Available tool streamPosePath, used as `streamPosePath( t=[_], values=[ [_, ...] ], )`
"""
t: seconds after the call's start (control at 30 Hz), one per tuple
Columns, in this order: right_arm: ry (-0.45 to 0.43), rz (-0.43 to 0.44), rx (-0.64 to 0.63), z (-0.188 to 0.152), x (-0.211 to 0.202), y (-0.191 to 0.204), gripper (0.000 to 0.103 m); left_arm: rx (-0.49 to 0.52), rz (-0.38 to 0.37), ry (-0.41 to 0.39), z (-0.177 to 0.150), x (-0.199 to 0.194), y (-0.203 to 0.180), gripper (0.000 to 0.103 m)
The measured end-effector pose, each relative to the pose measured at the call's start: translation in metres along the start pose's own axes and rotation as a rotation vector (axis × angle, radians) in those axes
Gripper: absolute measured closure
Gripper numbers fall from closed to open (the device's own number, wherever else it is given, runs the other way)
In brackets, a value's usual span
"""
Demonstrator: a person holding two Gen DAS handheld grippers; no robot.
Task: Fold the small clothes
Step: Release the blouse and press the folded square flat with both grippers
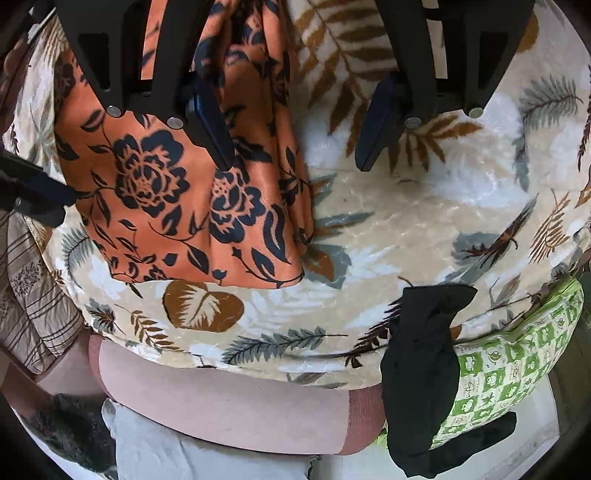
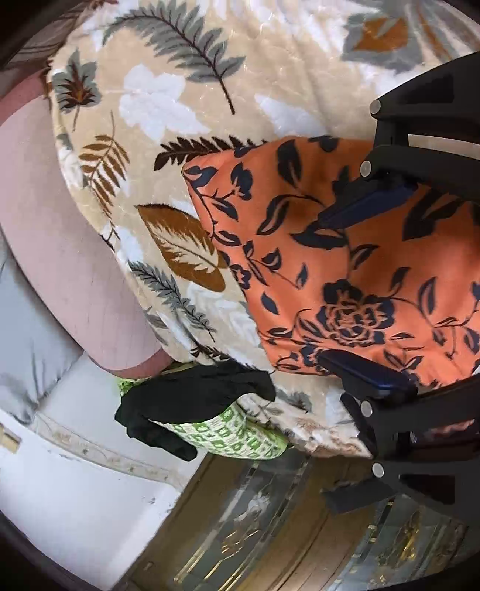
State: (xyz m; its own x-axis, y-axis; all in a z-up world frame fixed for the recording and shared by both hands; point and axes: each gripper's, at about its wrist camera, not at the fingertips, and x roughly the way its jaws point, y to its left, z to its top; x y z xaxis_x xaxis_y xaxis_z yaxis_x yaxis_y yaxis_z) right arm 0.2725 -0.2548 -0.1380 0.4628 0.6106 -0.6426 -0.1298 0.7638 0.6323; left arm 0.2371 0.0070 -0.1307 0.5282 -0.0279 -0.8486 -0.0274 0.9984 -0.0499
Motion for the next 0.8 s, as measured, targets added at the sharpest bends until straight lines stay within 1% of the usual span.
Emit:
streamPosePath(
  t=[0.13,0.23,0.3,0.37,0.43,0.5,0.53,0.57,0.6,0.63,0.67,0.7,0.73,0.8],
  values=[
    [-0.005,0.010,0.006,-0.020,-0.016,0.006,0.032,-0.008,0.006,-0.005,-0.008,-0.014,0.001,0.034],
    [-0.011,0.008,-0.010,-0.044,-0.030,0.012,0.031,-0.036,-0.005,-0.009,-0.019,-0.026,0.002,0.034],
    [0.017,0.001,-0.009,-0.059,-0.028,0.010,0.030,-0.043,-0.011,-0.002,-0.029,-0.026,0.001,0.029],
    [0.072,-0.015,0.014,-0.070,-0.015,0.000,0.029,-0.029,-0.004,0.050,-0.040,-0.014,-0.004,0.027],
    [0.075,-0.012,0.032,-0.072,-0.014,-0.002,0.029,-0.041,0.006,0.141,-0.046,0.003,-0.005,0.027],
    [0.061,-0.016,0.039,-0.069,-0.026,0.008,0.029,-0.078,-0.004,0.118,-0.045,-0.008,0.000,0.027],
    [0.035,-0.005,0.013,-0.069,-0.037,0.018,0.029,-0.088,-0.006,0.093,-0.044,-0.020,0.001,0.027],
    [0.007,-0.004,-0.016,-0.070,-0.048,0.026,0.029,-0.082,-0.020,0.052,-0.043,-0.039,0.000,0.027],
    [-0.020,-0.010,-0.044,-0.073,-0.060,0.034,0.029,-0.072,-0.026,0.031,-0.044,-0.049,-0.001,0.027],
    [-0.047,-0.022,-0.065,-0.080,-0.073,0.041,0.029,-0.054,-0.026,-0.006,-0.048,-0.068,-0.003,0.027],
    [-0.064,-0.029,-0.068,-0.088,-0.085,0.044,0.029,-0.047,-0.019,-0.027,-0.053,-0.080,-0.004,0.027],
    [-0.072,-0.032,-0.066,-0.093,-0.091,0.044,0.029,-0.044,-0.018,-0.040,-0.058,-0.089,-0.005,0.026],
    [-0.081,-0.045,-0.063,-0.103,-0.101,0.045,0.029,-0.038,-0.019,-0.059,-0.064,-0.101,-0.006,0.023],
    [-0.097,-0.081,-0.068,-0.122,-0.115,0.046,0.029,-0.017,-0.007,-0.099,-0.079,-0.122,-0.011,0.021]
  ],
)
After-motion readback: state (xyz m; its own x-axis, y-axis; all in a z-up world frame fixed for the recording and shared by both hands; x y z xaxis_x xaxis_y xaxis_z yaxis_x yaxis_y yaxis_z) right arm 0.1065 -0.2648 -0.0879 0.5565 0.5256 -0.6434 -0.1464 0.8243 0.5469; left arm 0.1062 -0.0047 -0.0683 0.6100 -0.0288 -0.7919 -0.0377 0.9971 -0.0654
